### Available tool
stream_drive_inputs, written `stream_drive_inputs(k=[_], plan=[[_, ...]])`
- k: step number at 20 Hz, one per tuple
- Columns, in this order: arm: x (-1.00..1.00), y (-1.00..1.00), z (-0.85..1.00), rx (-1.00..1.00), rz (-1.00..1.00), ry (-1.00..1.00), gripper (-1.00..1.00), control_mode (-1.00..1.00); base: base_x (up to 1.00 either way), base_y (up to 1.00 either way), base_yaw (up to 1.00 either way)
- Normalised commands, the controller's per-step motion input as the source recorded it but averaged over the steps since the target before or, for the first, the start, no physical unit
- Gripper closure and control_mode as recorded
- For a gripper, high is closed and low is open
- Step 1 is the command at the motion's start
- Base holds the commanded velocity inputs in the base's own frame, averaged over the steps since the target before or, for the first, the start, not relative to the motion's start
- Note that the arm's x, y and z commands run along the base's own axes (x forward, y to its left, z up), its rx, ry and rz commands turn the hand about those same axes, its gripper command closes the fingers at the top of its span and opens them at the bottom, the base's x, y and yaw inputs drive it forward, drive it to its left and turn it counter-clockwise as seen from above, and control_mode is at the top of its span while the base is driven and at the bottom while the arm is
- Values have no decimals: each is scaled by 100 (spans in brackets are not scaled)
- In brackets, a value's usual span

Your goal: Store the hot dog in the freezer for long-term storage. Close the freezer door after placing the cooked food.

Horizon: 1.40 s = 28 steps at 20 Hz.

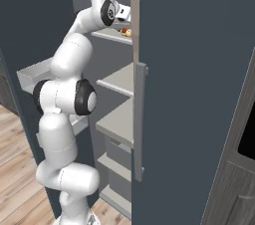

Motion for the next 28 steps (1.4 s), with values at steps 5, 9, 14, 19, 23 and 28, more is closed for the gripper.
stream_drive_inputs(k=[5, 9, 14, 19, 23, 28], plan=[[0, 0, 0, 0, 0, 0, -100, -100, 0, 0, 0], [-8, 0, 0, 0, 0, -3, -100, -100, 0, 0, 0], [-56, 4, 0, 0, 0, -14, -100, -100, 0, 0, 0], [-67, 21, 0, 0, 0, -16, -100, -100, 0, 0, 0], [-61, 14, 0, -2, 0, -9, -100, -100, 0, 0, 0], [-67, 1, 5, -1, 0, -4, -100, -100, 0, 0, 0]])
